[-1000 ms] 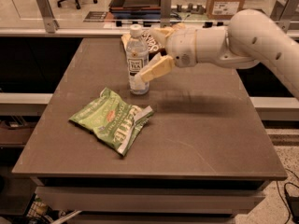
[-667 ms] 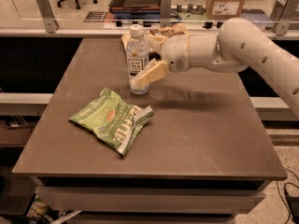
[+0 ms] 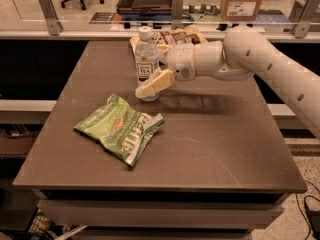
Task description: Knock blue plastic bottle over
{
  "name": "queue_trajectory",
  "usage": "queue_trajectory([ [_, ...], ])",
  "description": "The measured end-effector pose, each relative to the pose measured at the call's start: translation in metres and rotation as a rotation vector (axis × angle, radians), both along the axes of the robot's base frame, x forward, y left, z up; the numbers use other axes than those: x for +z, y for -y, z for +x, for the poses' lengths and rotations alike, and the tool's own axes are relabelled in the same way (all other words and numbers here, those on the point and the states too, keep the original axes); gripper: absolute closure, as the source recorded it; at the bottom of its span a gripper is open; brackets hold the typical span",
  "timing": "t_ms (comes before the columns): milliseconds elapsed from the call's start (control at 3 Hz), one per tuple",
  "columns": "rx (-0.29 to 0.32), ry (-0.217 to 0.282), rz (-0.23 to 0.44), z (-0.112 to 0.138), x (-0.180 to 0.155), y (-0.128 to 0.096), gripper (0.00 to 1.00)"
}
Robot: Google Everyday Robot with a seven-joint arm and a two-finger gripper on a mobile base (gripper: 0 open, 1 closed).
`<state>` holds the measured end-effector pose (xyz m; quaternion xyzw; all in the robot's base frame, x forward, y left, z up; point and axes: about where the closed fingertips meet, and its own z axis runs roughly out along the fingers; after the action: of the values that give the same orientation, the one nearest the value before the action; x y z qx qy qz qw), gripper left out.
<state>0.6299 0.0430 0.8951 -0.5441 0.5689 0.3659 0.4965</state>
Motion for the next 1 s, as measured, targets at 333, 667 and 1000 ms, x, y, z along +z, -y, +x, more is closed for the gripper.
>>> queue_trajectory([
  [333,-0.026,0.000,0.004,-0.001,-0.002,0.018,0.00],
  [667,-0.066,0.008,0.017,-0.008,-0.003,0.038,0.00],
  [1000,-0.085,0.022,0.023,-0.011,0.001,0.050,0.15],
])
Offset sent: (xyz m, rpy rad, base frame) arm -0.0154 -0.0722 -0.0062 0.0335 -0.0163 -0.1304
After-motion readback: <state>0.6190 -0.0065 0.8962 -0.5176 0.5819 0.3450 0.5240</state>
